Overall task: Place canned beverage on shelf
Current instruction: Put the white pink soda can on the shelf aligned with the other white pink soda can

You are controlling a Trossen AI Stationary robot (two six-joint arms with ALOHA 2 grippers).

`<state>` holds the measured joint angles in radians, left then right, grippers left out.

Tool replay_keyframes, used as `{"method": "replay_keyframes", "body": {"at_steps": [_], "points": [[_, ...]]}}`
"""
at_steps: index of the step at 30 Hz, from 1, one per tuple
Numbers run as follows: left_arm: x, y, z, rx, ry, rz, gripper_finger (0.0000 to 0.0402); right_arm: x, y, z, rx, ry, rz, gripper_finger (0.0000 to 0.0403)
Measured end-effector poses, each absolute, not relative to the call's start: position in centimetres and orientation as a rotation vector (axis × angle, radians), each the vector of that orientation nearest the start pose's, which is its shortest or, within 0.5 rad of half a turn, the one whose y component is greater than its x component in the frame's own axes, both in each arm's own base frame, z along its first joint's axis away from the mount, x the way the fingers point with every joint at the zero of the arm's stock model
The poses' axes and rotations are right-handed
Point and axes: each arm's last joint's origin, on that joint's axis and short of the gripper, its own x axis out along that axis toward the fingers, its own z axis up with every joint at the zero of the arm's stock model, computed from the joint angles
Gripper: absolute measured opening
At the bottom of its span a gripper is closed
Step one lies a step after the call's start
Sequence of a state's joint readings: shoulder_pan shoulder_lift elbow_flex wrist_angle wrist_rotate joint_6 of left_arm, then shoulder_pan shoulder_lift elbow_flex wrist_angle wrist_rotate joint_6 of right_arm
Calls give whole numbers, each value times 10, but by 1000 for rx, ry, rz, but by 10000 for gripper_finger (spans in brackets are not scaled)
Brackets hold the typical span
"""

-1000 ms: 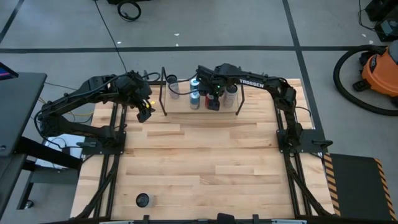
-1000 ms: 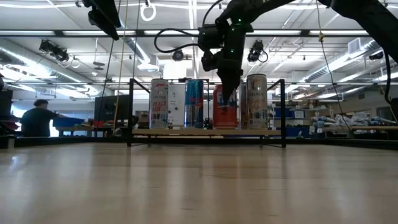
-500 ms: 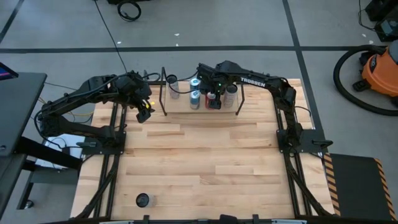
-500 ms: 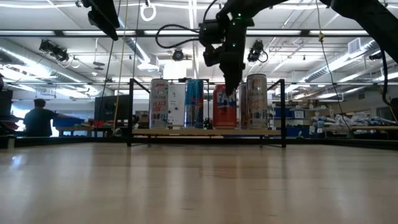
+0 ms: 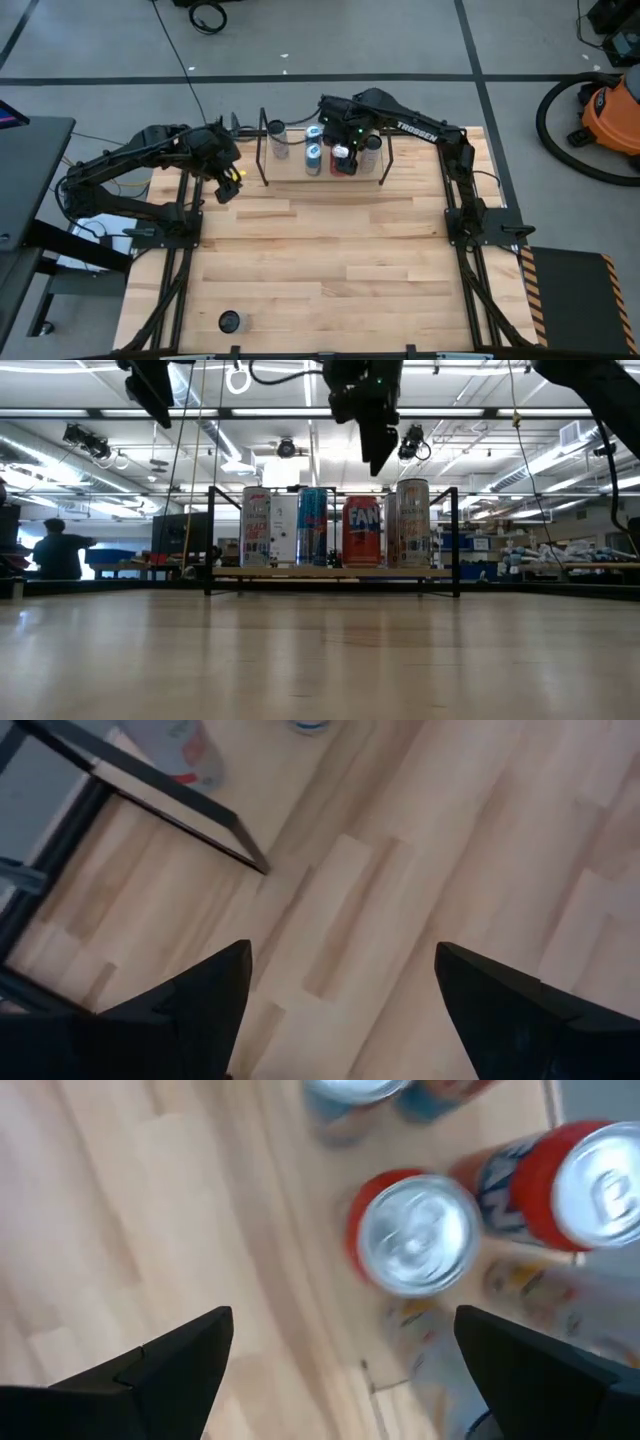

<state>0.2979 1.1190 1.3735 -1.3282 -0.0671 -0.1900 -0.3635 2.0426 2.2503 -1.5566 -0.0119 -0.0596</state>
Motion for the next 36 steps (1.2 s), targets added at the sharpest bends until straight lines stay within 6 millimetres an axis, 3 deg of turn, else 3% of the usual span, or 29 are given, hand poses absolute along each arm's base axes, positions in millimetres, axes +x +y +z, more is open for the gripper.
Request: {"method": "replay_keyframes", "body": {"at_steps": [9,20,26,36], "points": [[172,15,376,-354,1036,334,316,370,-89,366,153,1319,-170,390],[178,-32,371,-519,1052,323,316,378,-40,366,31,1327,-134,389],[186,-53,354,-561,1114,373,316,379,-26,366,-14,1323,-180,389],[195,-99,335,-732,1165,460,316,379,-22,366,1,1315,-240,389]]}}
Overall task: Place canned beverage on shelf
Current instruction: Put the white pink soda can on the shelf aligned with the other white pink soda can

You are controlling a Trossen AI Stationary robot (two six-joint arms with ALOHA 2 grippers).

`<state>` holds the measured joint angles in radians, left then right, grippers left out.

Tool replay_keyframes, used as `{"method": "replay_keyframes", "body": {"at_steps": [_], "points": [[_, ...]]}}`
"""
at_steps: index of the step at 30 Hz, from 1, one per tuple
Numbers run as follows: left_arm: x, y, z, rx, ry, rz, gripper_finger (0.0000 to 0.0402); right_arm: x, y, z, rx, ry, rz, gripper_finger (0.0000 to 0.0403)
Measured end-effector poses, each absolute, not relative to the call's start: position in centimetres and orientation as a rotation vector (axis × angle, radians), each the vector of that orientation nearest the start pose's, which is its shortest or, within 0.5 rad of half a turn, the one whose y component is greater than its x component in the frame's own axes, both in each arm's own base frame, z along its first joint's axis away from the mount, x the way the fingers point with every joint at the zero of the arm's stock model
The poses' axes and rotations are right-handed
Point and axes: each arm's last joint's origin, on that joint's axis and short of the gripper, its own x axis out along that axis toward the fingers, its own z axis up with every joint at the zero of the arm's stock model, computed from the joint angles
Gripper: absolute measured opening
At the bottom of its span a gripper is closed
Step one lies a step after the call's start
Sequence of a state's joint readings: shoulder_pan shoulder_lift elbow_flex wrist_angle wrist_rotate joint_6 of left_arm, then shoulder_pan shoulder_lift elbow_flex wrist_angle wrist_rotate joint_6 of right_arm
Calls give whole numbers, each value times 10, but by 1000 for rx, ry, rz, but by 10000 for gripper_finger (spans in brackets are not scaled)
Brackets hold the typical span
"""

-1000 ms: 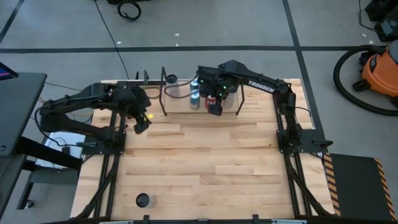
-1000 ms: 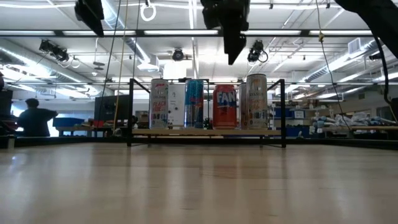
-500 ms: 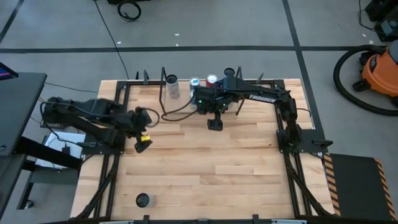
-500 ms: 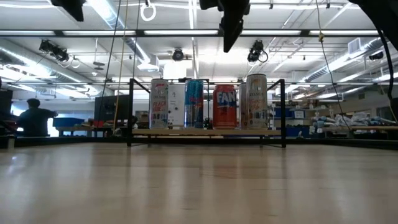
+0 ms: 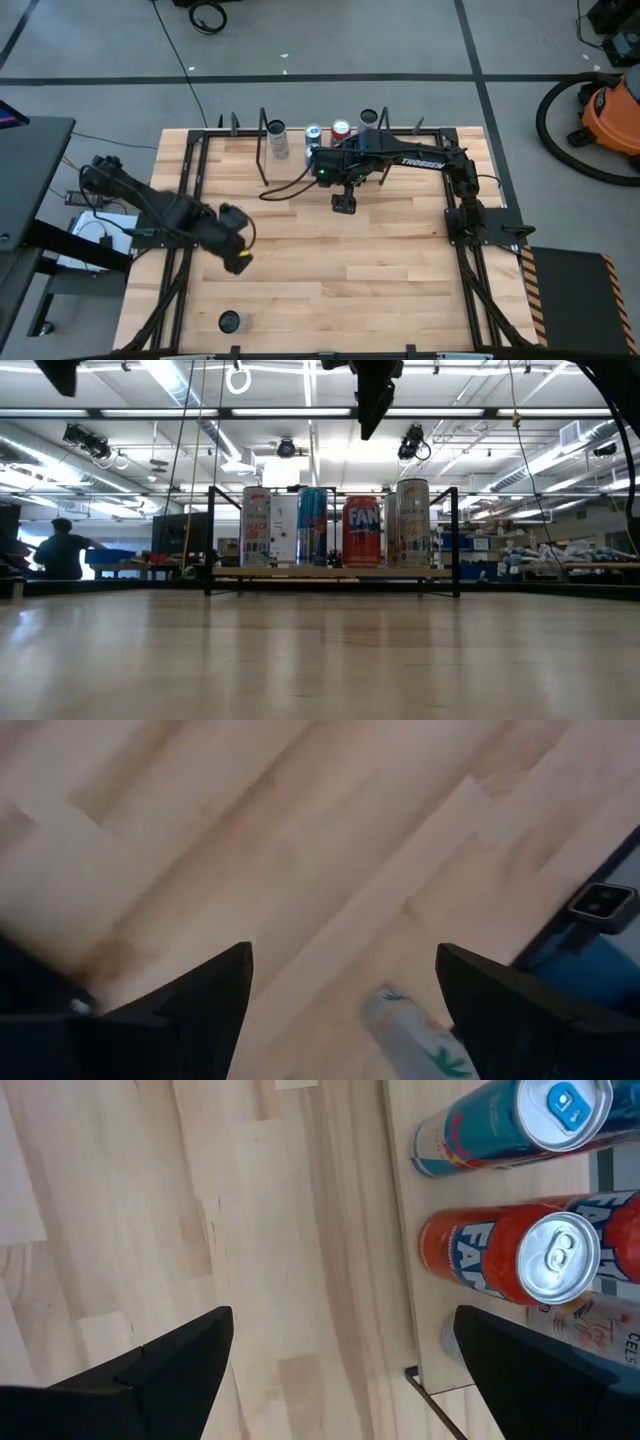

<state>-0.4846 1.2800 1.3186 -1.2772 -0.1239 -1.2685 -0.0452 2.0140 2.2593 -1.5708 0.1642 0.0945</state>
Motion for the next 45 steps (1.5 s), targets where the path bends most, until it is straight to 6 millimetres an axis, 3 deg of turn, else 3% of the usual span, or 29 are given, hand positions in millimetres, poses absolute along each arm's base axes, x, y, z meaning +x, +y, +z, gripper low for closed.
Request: {"method": "replay_keyframes", "body": {"at_steps": [10,22,37,45], "points": [[199,-158,313,-887,1189,505,316,379,-22,366,-6,1316,-235,389],[196,-211,291,-1077,1191,556,316,379,-20,366,-6,1316,-226,389],[198,-252,263,-1176,1215,580,316,379,-19,366,-13,1318,-216,389],[200,-259,260,-1214,1235,560,316,380,-19,366,-17,1312,-212,389]]}}
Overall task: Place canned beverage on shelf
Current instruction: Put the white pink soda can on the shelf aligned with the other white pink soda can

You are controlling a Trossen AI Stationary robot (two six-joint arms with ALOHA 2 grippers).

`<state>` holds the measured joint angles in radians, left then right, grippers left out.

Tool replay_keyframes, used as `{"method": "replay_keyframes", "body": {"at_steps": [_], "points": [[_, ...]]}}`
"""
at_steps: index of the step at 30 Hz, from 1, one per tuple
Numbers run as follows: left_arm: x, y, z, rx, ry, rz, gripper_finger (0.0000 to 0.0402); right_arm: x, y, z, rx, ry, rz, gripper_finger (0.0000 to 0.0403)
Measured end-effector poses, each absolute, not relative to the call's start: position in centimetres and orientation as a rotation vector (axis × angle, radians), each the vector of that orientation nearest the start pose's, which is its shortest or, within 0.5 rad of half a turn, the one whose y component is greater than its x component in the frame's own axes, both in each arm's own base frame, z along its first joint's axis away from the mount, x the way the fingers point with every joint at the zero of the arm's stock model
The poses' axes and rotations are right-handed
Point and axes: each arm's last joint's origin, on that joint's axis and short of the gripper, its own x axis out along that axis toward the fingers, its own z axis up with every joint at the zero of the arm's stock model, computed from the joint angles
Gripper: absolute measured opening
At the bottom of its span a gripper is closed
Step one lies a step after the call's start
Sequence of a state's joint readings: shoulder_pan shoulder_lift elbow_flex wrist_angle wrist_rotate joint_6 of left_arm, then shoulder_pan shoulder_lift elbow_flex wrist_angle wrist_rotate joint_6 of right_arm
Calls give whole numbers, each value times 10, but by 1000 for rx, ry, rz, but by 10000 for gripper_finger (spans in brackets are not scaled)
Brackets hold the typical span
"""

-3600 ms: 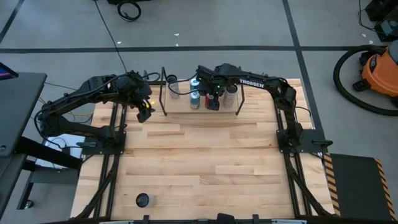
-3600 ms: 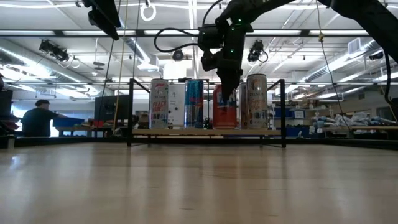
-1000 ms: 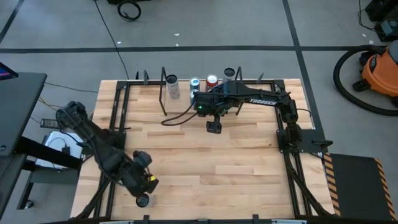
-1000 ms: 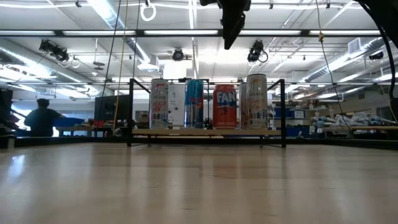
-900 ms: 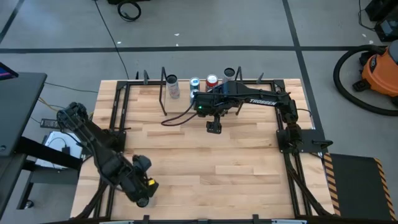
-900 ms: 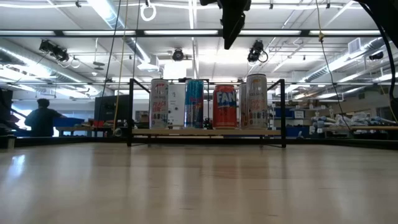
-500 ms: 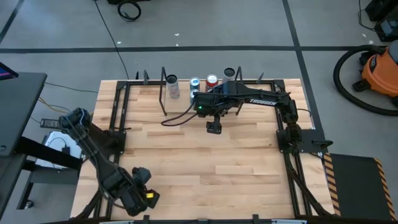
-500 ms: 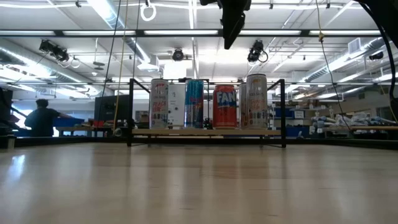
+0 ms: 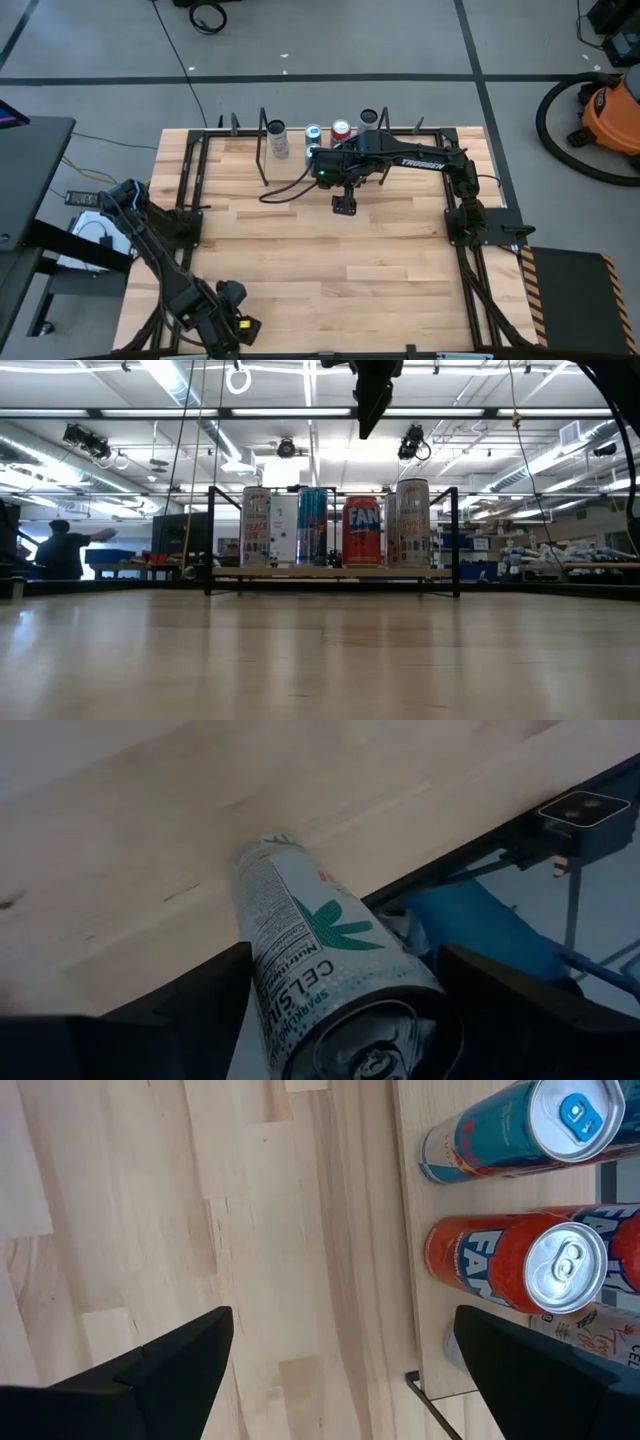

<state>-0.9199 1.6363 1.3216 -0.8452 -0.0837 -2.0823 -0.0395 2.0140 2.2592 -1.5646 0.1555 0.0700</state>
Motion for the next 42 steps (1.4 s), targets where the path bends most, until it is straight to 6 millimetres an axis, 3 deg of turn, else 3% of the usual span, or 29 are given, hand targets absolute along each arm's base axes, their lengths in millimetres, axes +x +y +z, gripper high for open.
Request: {"method": "replay_keyframes", "body": {"at_steps": [12,22,27,34,42], "points": [[201,-249,256,-1118,1301,610,315,382,-20,367,-16,1288,-211,390],[214,-237,256,-1078,1295,587,315,382,-20,367,-16,1288,-210,390],[219,-237,274,-1086,1286,543,315,382,-20,367,-16,1288,-210,390],[208,-245,311,-1120,1302,535,315,382,-20,367,-16,1289,-210,389],[189,-256,297,-1146,1328,651,315,382,-20,367,-22,1290,-205,389]]}}
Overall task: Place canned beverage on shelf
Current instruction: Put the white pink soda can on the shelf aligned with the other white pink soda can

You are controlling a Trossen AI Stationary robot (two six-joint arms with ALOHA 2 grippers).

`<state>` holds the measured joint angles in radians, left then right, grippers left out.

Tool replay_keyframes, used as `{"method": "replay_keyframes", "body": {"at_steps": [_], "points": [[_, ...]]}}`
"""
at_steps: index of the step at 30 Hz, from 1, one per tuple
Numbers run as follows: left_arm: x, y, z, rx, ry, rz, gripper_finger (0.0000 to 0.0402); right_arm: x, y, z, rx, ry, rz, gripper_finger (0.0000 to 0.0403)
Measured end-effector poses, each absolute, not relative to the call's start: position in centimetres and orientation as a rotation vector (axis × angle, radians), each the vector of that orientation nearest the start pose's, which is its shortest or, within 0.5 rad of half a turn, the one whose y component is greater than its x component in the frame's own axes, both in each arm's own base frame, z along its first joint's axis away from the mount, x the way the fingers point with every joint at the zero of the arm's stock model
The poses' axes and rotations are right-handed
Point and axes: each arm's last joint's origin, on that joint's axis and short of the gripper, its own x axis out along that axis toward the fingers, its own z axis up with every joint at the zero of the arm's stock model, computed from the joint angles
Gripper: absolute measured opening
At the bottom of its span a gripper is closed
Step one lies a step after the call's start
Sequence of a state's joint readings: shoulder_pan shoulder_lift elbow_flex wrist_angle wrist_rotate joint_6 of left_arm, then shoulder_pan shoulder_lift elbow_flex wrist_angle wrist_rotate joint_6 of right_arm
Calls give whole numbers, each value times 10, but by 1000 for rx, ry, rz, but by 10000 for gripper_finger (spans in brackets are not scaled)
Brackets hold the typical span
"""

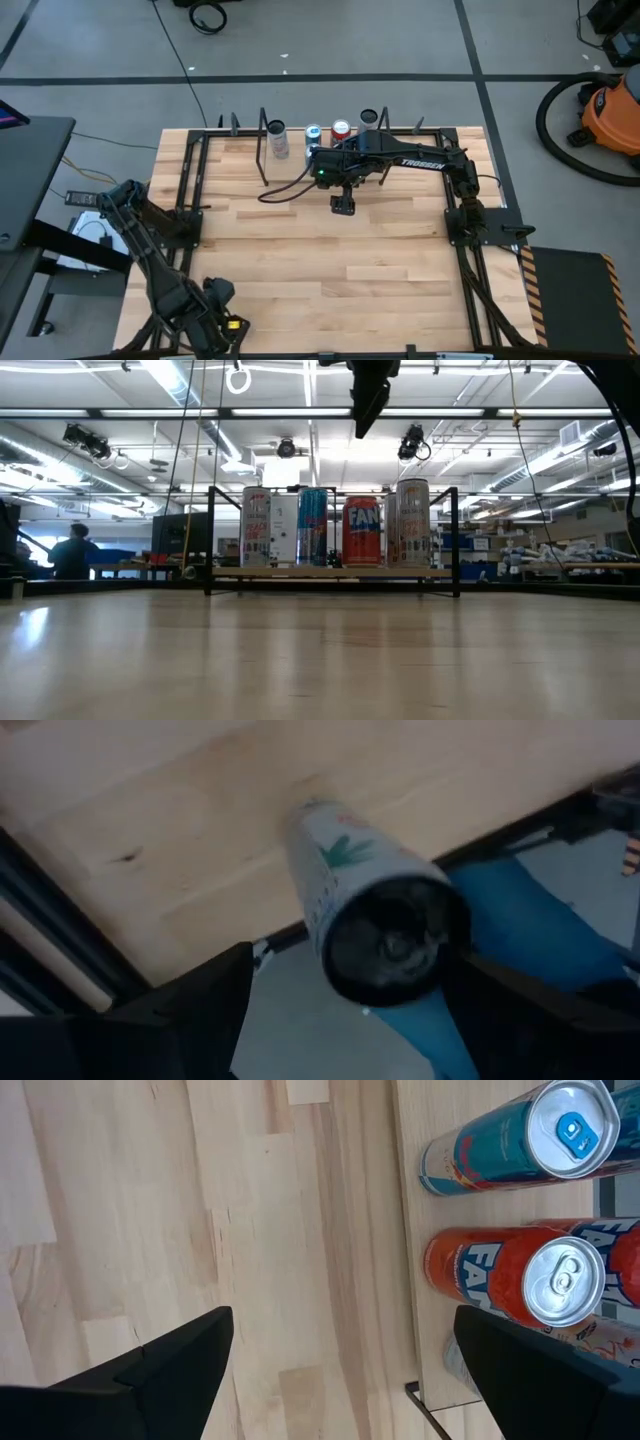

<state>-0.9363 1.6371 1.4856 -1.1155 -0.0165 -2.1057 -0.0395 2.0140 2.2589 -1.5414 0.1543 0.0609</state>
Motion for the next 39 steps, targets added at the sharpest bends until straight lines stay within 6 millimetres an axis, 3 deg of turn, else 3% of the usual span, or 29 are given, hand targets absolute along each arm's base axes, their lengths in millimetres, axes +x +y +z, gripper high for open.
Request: {"method": "replay_keyframes", "body": {"at_steps": [11,21,29,39], "points": [[199,-256,298,-1199,1287,596,315,382,-20,367,-32,1293,-198,389],[207,-265,277,-1148,1312,652,315,382,-19,367,-32,1293,-198,389],[206,-265,277,-1132,1317,644,315,382,-19,367,-30,1292,-200,389],[214,-273,255,-1018,1361,638,315,382,-19,367,-32,1294,-198,389]]}}
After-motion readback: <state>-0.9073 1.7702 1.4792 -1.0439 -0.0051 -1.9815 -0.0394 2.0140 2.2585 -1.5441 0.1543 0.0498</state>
